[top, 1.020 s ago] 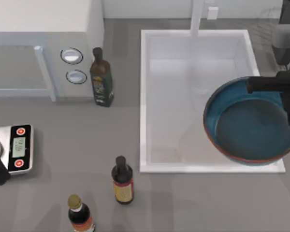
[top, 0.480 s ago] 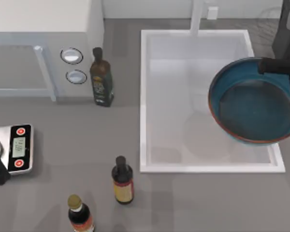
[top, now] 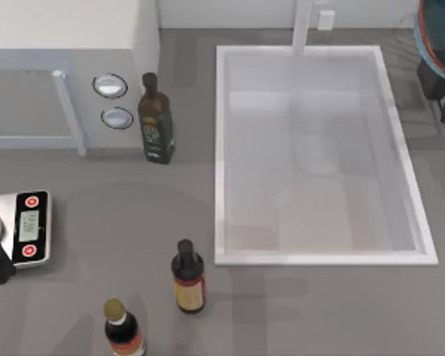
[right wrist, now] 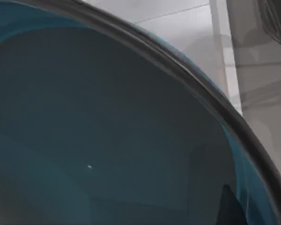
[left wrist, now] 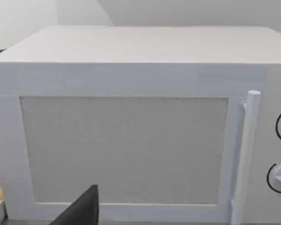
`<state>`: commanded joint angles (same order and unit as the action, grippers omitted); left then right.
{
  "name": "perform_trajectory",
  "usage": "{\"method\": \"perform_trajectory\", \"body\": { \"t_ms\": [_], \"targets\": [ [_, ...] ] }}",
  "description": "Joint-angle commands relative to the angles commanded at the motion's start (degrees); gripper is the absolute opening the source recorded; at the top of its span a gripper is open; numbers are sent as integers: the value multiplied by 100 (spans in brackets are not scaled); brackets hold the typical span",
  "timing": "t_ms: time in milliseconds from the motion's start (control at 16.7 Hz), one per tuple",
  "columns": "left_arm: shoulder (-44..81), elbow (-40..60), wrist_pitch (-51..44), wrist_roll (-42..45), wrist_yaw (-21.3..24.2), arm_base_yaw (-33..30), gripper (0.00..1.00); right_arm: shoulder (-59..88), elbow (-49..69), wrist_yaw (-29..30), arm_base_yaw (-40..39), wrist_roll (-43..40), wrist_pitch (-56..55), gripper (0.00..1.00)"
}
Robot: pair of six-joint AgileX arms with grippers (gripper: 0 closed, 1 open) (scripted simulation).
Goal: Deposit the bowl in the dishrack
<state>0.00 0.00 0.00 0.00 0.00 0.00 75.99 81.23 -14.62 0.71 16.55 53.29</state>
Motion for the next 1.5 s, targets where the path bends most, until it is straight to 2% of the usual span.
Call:
{"method": "perform_trajectory", "body": {
  "t_ms": [480, 720, 1200, 1500],
  "targets": [
    [0, 0, 0, 0, 0, 0, 100, -1428, -1135, -1545, 2645, -1147, -3421, 0],
    [0, 0, 0, 0, 0, 0, 100, -1881, -1508, -1996, 3454, -1505, -4370, 0],
    [0, 0, 0, 0, 0, 0, 100, -1833, -1535, -2030, 3511, -1550, -4549, 0],
    [0, 0, 0, 0, 0, 0, 100, -680, -1638, -1631, 3152, -1555, -5770, 0]
  ]
}}
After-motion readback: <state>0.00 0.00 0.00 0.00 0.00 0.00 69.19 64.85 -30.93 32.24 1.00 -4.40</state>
